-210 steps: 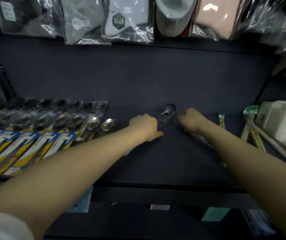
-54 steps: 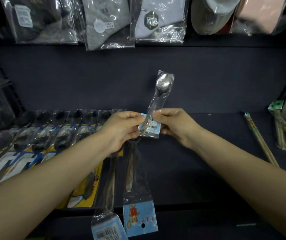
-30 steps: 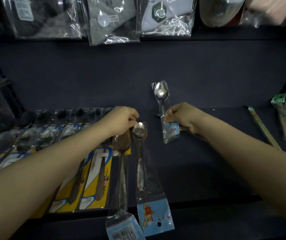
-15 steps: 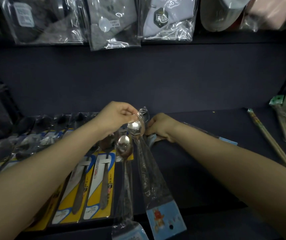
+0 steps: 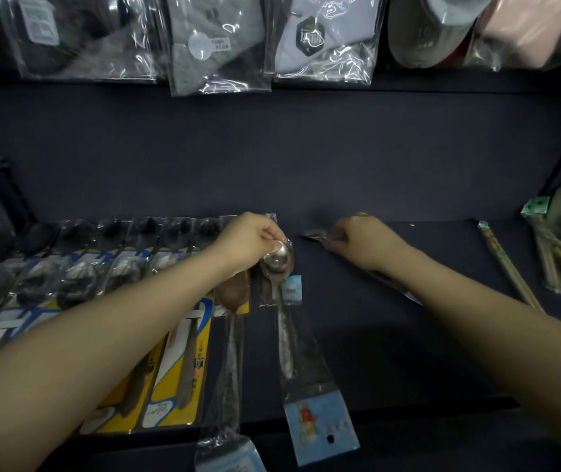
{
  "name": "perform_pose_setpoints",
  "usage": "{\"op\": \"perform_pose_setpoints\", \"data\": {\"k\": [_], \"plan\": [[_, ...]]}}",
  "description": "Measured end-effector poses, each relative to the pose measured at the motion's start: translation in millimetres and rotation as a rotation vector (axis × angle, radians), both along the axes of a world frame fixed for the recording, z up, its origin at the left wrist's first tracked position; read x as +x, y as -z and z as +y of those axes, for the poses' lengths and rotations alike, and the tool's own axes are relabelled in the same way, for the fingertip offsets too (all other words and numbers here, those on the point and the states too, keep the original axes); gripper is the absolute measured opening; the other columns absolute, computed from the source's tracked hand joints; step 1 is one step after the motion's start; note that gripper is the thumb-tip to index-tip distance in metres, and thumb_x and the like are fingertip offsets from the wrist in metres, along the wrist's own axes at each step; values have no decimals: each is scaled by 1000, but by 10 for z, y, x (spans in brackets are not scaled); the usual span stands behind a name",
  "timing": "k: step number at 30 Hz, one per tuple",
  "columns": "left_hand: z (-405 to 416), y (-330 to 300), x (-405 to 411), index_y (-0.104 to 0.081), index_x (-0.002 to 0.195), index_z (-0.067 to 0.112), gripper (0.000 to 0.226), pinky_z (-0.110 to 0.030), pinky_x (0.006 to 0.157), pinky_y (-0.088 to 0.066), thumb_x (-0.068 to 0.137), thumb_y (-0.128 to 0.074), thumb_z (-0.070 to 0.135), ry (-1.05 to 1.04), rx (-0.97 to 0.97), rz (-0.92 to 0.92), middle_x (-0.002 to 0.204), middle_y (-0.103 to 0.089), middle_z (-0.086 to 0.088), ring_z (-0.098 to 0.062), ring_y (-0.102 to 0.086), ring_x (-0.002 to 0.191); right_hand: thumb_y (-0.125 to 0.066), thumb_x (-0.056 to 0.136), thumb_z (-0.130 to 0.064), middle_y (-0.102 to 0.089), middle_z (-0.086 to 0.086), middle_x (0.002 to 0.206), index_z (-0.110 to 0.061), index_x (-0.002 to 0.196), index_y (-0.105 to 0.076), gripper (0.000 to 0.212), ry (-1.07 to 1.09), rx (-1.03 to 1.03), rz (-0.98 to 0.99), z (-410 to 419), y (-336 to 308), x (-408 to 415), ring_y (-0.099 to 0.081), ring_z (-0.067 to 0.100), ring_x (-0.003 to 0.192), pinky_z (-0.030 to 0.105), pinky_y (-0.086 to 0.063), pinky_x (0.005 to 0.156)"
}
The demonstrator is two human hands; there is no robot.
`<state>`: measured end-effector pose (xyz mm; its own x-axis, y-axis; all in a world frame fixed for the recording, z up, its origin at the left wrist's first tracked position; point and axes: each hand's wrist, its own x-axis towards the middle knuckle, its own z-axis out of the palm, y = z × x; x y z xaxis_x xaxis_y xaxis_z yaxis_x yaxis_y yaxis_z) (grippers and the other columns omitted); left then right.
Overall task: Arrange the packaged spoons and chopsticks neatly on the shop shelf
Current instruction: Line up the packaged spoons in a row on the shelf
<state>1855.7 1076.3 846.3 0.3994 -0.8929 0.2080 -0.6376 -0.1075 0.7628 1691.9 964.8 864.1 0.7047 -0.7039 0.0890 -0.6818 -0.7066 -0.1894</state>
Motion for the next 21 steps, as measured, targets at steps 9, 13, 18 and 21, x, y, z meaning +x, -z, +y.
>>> {"op": "perform_pose_setpoints", "data": {"k": [9,13,18,21], "plan": [[78,-105,-212,-63,107,15,23,-37,90,-43,84,-62,21,17,35,-633,107,-56,-5,-24,-54,101,-61,83,-19,-56,14,81,-5,67,-51,23,30,218,-3,-104,36,-153,-55,26,75,31,-40,63],[358,-37,-431,-65,107,22,25,-36,88,-46,90,-52,33,234,203,-790,112,-60,3,-15,-56,102,-64,82,-17,-58,12,72,4,85,-63,20,21,419,-132,-127,9,-168,-57,24,68,28,-41,60],[328,-170,-684,-64,111,14,29,-24,87,-43,91,-51,30,47,69,-638,107,-64,-2,-17,-59,99,-55,91,-13,-51,6,66,-10,72,-55,20,39,1050,-623,-96,-89,-214,-49,18,57,22,-42,49],[220,-289,-1045,-68,89,17,19,-16,64,-47,85,-58,32,64,-21,-48,77,-68,7,-7,-62,72,-51,93,-12,-54,-1,66,-17,72,-50,22,-33,1163,-876,-106,-172,-292,-50,10,58,21,-49,52]]}}
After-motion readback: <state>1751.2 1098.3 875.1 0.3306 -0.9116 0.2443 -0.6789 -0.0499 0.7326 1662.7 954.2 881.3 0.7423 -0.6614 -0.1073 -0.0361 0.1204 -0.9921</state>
